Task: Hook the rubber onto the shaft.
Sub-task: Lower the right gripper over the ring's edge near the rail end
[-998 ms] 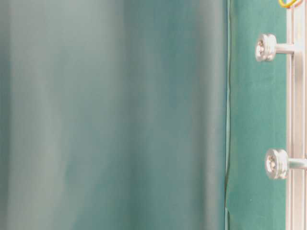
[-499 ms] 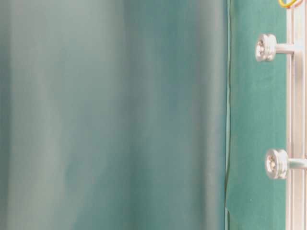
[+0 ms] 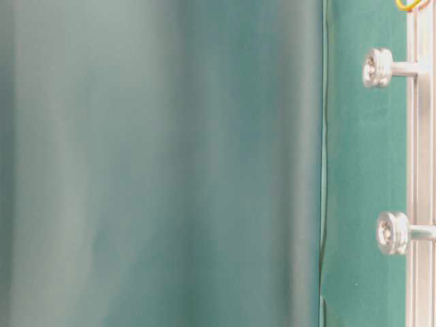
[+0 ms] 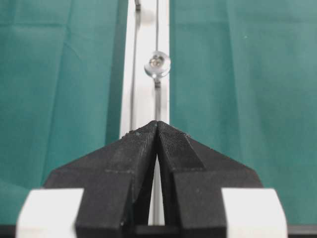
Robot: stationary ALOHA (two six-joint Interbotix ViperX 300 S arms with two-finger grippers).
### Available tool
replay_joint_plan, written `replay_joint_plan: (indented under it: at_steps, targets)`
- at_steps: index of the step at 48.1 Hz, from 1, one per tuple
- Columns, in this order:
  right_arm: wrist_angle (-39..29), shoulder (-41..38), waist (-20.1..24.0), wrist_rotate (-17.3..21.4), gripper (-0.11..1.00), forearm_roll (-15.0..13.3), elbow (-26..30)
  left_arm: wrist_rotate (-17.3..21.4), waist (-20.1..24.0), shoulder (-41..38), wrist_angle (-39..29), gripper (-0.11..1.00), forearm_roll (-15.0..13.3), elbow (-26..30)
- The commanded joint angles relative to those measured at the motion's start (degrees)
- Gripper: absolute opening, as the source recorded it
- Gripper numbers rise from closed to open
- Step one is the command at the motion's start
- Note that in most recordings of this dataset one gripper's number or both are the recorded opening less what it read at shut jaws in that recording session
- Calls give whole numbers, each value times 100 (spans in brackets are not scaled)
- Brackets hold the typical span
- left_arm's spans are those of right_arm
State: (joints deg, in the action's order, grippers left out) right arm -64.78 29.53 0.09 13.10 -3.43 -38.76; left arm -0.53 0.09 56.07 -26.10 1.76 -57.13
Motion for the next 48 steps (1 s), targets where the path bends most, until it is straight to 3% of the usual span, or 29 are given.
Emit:
replay_joint_plan:
  at_steps: [1, 28, 48]
  targets:
    - [167, -132, -9, 0, 98, 0, 237, 9, 9, -44, 62, 0, 9, 185]
    - [413, -422, -9, 18, 98, -9, 404, 18, 9, -44, 79, 0, 9, 193]
    - [431, -422, -9, 35, 98, 176, 404, 9, 18, -44, 79, 0, 18, 193]
